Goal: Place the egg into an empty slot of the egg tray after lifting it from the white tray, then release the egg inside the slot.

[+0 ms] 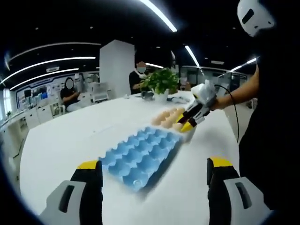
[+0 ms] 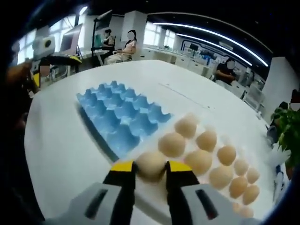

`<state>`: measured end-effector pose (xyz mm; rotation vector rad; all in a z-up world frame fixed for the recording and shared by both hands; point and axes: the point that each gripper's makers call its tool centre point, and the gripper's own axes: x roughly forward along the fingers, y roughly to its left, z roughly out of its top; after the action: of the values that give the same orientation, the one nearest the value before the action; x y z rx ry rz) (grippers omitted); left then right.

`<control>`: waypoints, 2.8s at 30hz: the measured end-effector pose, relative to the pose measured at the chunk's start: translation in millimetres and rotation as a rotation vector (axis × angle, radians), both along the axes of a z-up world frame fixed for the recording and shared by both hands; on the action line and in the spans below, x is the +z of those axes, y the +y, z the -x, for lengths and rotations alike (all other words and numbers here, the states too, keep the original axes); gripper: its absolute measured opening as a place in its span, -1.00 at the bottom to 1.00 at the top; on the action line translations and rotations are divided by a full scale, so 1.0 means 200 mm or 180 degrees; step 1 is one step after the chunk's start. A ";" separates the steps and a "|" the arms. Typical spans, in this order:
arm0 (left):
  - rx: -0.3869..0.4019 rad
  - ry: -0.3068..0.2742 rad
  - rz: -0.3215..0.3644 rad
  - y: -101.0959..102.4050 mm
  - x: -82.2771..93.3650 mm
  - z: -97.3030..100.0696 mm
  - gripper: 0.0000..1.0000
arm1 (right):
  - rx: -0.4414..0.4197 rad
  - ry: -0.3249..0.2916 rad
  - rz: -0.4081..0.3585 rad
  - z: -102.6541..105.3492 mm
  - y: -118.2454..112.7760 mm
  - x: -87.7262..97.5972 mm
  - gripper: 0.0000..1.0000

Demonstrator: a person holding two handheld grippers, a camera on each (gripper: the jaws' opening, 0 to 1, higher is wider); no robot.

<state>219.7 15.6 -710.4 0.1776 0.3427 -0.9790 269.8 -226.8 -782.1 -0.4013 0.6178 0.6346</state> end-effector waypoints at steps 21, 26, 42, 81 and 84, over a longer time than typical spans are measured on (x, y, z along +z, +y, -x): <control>0.0076 0.0039 -0.0016 0.04 -0.01 -0.02 0.95 | -0.0110 -0.0104 -0.0271 -0.02 -0.03 0.10 -0.52; 0.0095 0.0037 -0.0005 0.04 -0.01 -0.03 0.95 | -0.0117 -0.0108 -0.0283 -0.02 -0.03 0.11 -0.52; 0.0128 0.0013 -0.0016 0.05 -0.01 -0.04 0.92 | -0.0087 -0.0124 -0.0311 -0.01 -0.03 0.14 -0.52; 0.0121 0.0060 -0.0034 0.06 -0.05 -0.04 0.91 | 0.0353 -0.0051 -0.0437 0.00 0.28 0.19 -0.52; 0.0126 0.0055 -0.0034 0.07 -0.06 -0.05 0.90 | 0.0394 -0.0058 -0.0463 -0.01 0.32 0.20 -0.52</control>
<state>229.1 29.2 -721.4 0.1717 0.3663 -0.9403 270.9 -162.8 -742.7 -0.3104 0.5285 0.7884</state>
